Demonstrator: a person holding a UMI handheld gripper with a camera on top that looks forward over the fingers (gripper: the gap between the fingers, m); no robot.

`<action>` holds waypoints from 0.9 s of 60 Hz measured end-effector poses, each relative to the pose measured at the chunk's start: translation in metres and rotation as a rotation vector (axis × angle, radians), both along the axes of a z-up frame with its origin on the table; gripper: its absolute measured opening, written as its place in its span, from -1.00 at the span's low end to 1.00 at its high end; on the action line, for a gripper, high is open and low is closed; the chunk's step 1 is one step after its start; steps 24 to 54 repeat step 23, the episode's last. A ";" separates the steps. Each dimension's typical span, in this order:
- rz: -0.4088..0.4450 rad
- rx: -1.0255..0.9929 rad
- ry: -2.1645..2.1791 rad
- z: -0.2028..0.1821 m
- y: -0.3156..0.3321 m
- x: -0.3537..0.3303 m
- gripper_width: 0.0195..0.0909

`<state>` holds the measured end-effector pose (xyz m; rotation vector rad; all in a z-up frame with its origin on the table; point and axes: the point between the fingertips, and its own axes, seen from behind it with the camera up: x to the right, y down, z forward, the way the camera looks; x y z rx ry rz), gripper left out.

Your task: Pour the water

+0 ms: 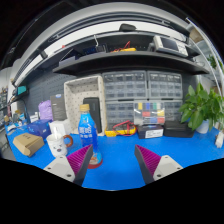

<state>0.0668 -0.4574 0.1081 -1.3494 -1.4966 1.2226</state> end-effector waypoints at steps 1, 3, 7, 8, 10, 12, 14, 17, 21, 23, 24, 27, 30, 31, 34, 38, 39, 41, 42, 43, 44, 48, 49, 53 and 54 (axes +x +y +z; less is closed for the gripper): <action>-0.007 0.004 0.002 0.001 0.004 0.001 0.86; -0.021 0.013 0.004 0.004 0.013 0.005 0.87; -0.051 0.024 0.001 0.007 0.031 0.011 0.86; -0.059 0.028 0.003 0.008 0.035 0.013 0.86; -0.075 0.036 0.009 0.010 0.044 0.016 0.87; -0.093 0.042 0.012 0.012 0.053 0.019 0.86; -0.111 0.045 0.011 0.013 0.060 0.022 0.86; -0.130 0.041 0.013 0.015 0.069 0.027 0.86; -0.146 0.042 0.018 0.016 0.076 0.032 0.86; -0.150 0.041 0.020 0.017 0.080 0.034 0.86; -0.150 0.041 0.020 0.017 0.080 0.034 0.86; -0.150 0.041 0.020 0.017 0.080 0.034 0.86; -0.150 0.041 0.020 0.017 0.080 0.034 0.86; -0.150 0.041 0.020 0.017 0.080 0.034 0.86; -0.150 0.041 0.020 0.017 0.080 0.034 0.86; -0.150 0.041 0.020 0.017 0.080 0.034 0.86; -0.150 0.041 0.020 0.017 0.080 0.034 0.86; -0.150 0.041 0.020 0.017 0.080 0.034 0.86; -0.150 0.041 0.020 0.017 0.080 0.034 0.86; -0.150 0.041 0.020 0.017 0.080 0.034 0.86; -0.150 0.041 0.020 0.017 0.080 0.034 0.86; -0.150 0.041 0.020 0.017 0.080 0.034 0.86; -0.150 0.041 0.020 0.017 0.080 0.034 0.86; -0.150 0.041 0.020 0.017 0.080 0.034 0.86; -0.150 0.041 0.020 0.017 0.080 0.034 0.86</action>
